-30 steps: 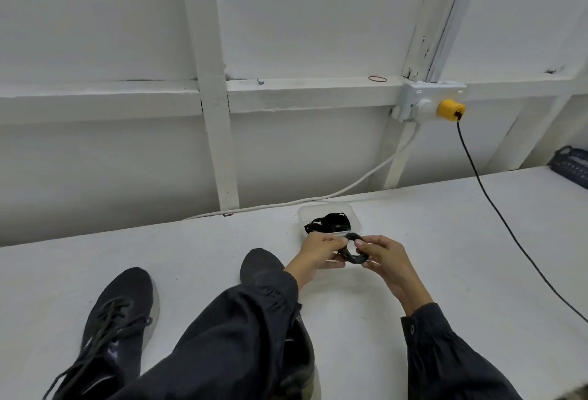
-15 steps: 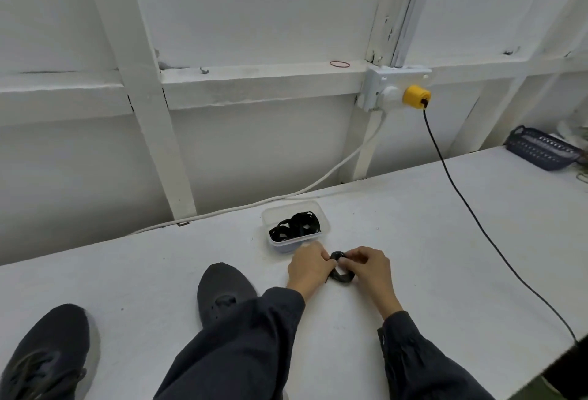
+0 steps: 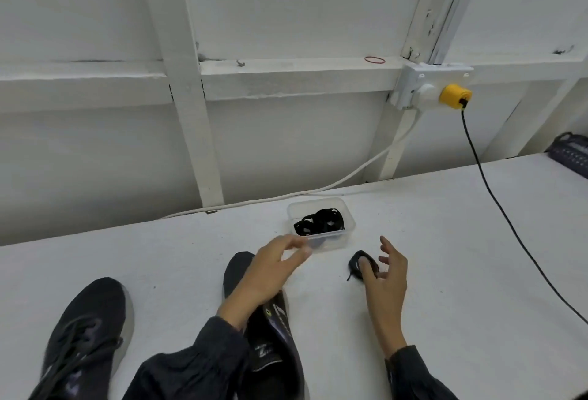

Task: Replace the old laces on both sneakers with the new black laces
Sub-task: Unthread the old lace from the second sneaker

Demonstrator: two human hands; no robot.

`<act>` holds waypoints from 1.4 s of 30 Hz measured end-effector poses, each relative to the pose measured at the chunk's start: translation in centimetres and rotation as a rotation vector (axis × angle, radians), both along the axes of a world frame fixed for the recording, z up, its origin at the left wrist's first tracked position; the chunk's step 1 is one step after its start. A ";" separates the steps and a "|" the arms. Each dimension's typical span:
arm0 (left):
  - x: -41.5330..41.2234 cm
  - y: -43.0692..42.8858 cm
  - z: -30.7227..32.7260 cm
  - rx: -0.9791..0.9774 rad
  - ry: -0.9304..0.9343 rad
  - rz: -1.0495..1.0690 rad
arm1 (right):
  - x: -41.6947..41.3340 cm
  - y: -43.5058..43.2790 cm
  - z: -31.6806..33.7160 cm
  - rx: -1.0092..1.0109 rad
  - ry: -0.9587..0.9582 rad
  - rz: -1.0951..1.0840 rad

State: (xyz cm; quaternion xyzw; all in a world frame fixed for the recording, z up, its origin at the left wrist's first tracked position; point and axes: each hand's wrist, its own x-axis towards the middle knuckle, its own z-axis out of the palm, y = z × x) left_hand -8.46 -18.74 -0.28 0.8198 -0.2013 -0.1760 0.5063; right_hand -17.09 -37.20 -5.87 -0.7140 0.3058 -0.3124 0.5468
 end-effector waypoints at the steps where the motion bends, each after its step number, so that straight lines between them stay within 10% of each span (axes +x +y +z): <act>1: -0.8 2.0 0.0 -0.103 -0.011 0.130 | -0.3 1.6 0.1 0.046 -0.033 0.037; 5: -5.3 7.0 -2.0 -0.369 0.097 0.566 | -1.0 7.4 -0.3 0.186 0.016 0.392; 13: -9.6 6.1 -7.2 -0.695 0.420 0.487 | -0.6 12.3 0.5 0.454 0.143 0.768; 34: -11.5 4.1 -3.9 -0.398 0.381 0.409 | -5.0 10.8 5.4 0.458 0.138 0.736; 42: -11.7 16.1 6.0 -0.509 0.126 0.472 | -7.7 16.1 13.5 0.512 -0.178 0.813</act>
